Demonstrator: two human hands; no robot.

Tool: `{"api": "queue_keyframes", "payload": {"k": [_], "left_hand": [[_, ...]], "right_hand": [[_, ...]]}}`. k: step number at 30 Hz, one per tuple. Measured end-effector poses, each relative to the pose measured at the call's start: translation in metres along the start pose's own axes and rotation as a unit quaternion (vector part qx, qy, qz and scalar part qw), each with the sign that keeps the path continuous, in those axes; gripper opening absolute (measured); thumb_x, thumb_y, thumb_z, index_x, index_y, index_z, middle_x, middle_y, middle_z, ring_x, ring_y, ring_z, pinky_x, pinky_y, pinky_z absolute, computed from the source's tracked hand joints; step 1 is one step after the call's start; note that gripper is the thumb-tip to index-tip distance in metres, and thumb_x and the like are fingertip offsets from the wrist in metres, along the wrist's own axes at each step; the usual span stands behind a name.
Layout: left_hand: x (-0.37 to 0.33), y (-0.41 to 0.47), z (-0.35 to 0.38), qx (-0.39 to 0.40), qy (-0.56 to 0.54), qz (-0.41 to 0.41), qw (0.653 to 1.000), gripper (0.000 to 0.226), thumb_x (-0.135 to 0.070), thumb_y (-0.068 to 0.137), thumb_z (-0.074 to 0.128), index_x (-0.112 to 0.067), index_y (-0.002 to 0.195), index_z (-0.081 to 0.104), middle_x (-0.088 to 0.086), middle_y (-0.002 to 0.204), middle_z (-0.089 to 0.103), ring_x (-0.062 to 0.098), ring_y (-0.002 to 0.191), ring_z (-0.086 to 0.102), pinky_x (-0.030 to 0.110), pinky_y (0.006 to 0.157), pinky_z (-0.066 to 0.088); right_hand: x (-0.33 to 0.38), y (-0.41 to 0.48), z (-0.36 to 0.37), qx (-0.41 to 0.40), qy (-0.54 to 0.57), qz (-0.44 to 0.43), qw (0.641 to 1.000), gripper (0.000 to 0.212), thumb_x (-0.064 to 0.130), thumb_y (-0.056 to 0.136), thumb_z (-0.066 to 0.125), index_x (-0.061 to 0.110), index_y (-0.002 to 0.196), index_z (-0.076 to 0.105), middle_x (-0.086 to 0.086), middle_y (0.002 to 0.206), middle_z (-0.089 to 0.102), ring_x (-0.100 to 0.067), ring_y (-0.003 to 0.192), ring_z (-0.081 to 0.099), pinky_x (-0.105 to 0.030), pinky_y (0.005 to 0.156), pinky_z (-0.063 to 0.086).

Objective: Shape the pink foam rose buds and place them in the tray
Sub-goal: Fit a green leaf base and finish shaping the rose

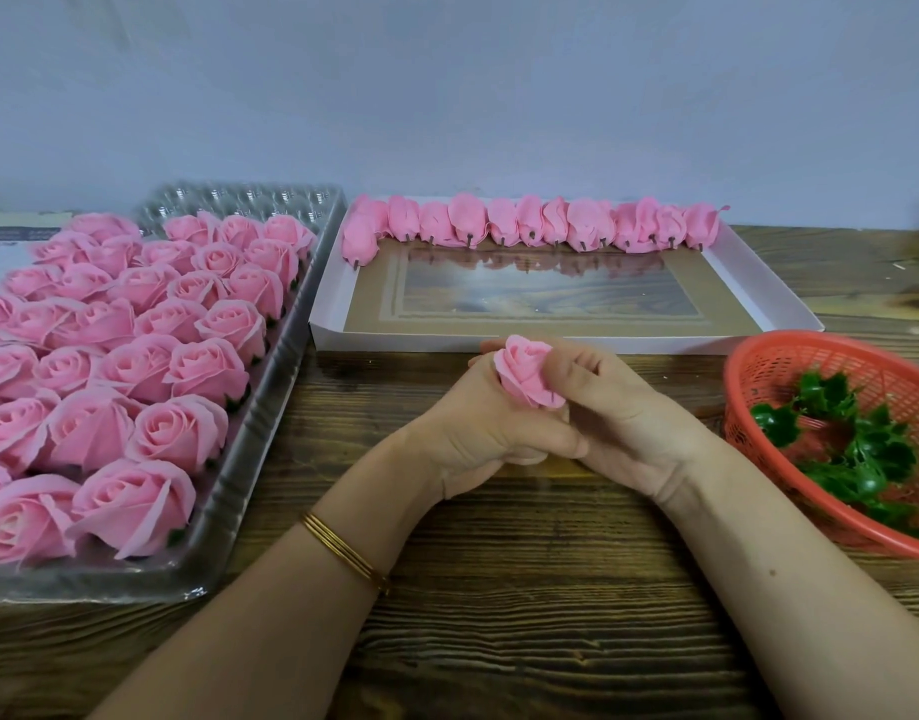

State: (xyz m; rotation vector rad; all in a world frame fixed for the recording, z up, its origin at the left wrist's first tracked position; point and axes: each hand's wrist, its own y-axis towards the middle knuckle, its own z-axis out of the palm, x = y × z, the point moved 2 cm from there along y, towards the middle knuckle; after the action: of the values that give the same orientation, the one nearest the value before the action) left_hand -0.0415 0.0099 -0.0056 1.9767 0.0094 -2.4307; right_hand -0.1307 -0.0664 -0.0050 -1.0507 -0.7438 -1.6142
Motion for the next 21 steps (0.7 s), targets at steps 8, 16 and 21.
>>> {"api": "queue_keyframes", "payload": {"k": [8,16,21], "left_hand": [[0.001,0.003,-0.001,-0.082,-0.014,0.016,0.996,0.044,0.017,0.064,0.061,-0.014,0.042,0.04,0.0,0.042,0.034,0.009,0.036,0.027,0.02,0.044,0.022],[0.005,0.003,-0.015,-0.248,0.1,0.051,0.962,0.046,0.02,0.066,0.069,-0.02,0.045,0.06,-0.005,0.049,0.054,0.01,0.054,0.05,0.03,0.058,0.046],[0.0,0.001,-0.012,-0.265,0.139,0.07,0.952,0.019,0.018,0.064,0.073,0.009,0.08,0.068,0.026,0.082,0.069,0.039,0.083,0.067,0.051,0.079,0.055]], "right_hand": [[0.007,0.0,-0.012,-0.086,0.072,-0.028,0.993,0.03,0.02,0.075,0.065,0.004,0.099,0.072,-0.016,0.102,0.069,-0.025,0.093,0.065,-0.038,0.084,0.054],[0.009,0.0,-0.005,-0.199,-0.013,-0.074,0.977,0.021,0.024,0.073,0.073,0.016,0.06,0.059,-0.003,0.065,0.041,-0.01,0.057,0.037,-0.022,0.054,0.031],[0.006,-0.002,0.003,-0.168,-0.092,-0.071,0.979,0.05,0.033,0.065,0.078,-0.011,0.076,0.057,-0.007,0.063,0.04,-0.013,0.059,0.036,-0.024,0.057,0.031]]}}
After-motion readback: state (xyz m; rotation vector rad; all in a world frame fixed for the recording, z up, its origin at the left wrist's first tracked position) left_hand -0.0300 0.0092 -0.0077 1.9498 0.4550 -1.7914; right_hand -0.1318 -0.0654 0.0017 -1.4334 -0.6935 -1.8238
